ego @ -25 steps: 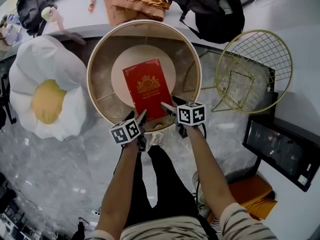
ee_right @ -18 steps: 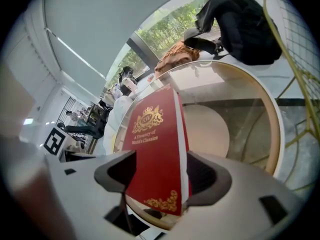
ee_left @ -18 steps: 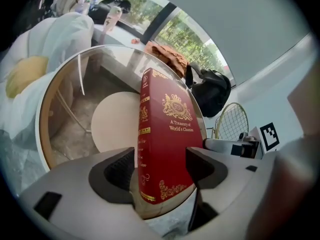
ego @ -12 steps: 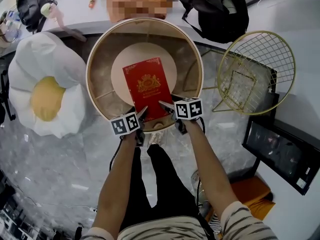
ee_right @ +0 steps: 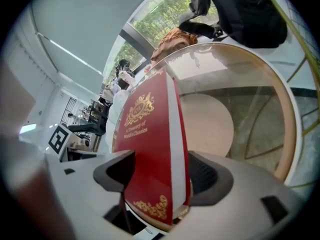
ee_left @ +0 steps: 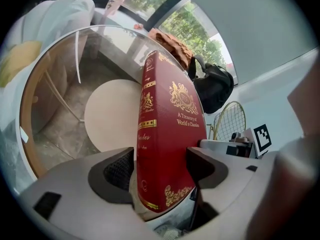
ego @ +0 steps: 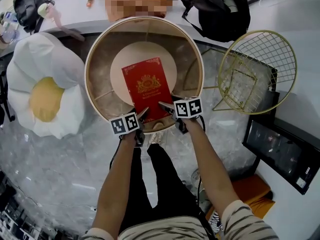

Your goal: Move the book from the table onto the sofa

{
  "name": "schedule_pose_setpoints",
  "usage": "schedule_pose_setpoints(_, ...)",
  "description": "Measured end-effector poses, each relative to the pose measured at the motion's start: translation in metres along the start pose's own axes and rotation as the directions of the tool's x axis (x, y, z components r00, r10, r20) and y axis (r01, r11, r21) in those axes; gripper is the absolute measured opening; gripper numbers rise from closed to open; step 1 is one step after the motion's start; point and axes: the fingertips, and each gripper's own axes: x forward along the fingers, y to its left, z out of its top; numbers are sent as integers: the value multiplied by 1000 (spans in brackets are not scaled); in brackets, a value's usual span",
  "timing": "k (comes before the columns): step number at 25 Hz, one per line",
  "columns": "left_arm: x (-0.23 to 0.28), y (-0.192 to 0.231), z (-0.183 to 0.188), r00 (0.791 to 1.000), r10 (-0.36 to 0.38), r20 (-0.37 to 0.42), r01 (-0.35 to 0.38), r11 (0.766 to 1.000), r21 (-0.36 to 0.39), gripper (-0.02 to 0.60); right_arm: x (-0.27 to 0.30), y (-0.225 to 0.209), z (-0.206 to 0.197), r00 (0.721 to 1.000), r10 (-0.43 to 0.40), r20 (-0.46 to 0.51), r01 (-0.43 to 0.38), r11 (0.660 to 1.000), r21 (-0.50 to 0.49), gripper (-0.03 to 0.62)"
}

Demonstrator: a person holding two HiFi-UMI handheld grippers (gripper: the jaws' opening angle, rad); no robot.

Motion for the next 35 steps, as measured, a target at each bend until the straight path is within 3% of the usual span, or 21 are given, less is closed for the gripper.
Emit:
schedule_pose_setpoints(6,3,-1,-1,1000,-16,-8,16,1000,-6,313,2,-3,-1,999,26,-19,-26,1000,7,328)
schedule_pose_setpoints(13,4,-1,-2,1000,13,-11,-13,1000,-6,311,5,1,-2,1000,20,-14,-20,1000,7,321)
schedule_pose_setpoints(35,-20,-4,-6,996,55,-64,-53,998,35,298,-7,23,-12,998,-55,41,55,998,14,301)
